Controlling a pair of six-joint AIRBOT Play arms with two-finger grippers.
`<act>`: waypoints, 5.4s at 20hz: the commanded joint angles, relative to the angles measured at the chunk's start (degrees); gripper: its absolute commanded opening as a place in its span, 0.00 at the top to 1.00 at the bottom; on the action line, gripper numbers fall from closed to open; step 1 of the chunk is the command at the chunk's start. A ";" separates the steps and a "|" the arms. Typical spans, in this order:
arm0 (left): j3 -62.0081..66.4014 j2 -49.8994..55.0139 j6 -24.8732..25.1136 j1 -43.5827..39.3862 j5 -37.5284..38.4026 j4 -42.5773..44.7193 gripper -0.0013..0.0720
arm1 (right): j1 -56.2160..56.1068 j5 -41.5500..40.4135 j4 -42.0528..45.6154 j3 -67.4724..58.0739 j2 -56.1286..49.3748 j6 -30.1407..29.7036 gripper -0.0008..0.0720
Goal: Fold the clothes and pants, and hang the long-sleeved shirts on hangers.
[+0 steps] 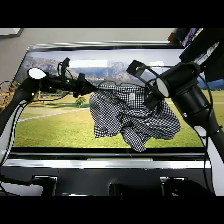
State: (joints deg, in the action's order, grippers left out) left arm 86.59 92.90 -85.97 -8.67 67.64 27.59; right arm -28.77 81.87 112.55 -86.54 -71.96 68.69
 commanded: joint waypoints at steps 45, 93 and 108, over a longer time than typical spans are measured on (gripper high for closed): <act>0.20 6.64 -1.92 -8.59 -6.97 -1.22 0.96 | -7.37 -1.03 21.51 6.03 5.11 11.54 0.95; 1.77 1.31 4.52 -5.57 -8.96 2.19 0.96 | -7.50 8.79 12.37 6.14 -0.52 12.50 0.95; 11.52 -8.72 0.98 -5.66 2.38 15.47 0.96 | -7.48 -4.68 3.28 6.14 -9.16 14.75 0.95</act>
State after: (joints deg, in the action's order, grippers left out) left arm 96.25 88.55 -83.35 -14.09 65.49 38.00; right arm -36.23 82.61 116.97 -80.36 -78.74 82.50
